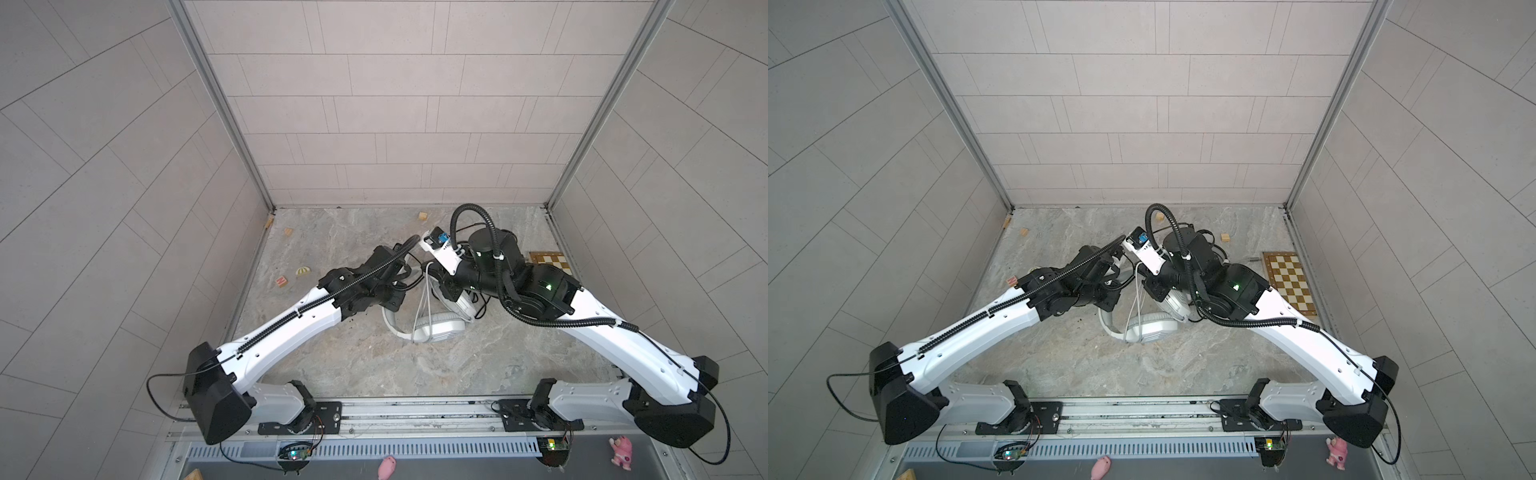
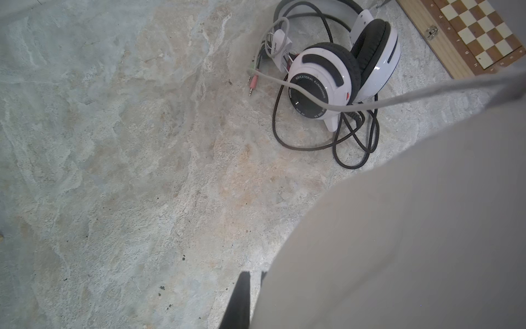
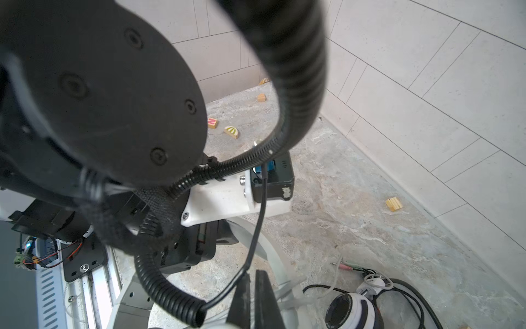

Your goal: Wrap the headphones

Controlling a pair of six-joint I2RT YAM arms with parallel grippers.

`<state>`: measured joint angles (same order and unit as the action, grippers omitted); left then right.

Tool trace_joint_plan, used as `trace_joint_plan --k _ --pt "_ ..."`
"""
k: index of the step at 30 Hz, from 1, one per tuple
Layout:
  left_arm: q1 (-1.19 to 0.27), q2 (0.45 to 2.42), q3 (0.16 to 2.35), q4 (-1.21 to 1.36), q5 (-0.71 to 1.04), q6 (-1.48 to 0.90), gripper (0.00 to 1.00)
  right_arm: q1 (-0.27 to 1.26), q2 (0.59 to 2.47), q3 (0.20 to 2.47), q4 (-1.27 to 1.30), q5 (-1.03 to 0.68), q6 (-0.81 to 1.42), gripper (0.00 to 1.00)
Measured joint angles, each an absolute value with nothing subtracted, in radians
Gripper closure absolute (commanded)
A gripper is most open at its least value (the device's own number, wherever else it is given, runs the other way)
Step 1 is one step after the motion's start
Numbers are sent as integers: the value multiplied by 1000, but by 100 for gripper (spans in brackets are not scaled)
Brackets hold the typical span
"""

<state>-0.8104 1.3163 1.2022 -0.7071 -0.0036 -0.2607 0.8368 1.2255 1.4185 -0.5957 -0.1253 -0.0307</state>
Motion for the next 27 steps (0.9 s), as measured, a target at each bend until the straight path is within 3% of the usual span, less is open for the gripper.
trace_joint_plan --k 15,27 --pt "-813 1195 1156 -632 60 -226 100 656 1208 1369 -568 -131 -14 88" --pt "-833 1143 1144 -662 200 -165 100 580 1223 1305 -417 -213 33 92"
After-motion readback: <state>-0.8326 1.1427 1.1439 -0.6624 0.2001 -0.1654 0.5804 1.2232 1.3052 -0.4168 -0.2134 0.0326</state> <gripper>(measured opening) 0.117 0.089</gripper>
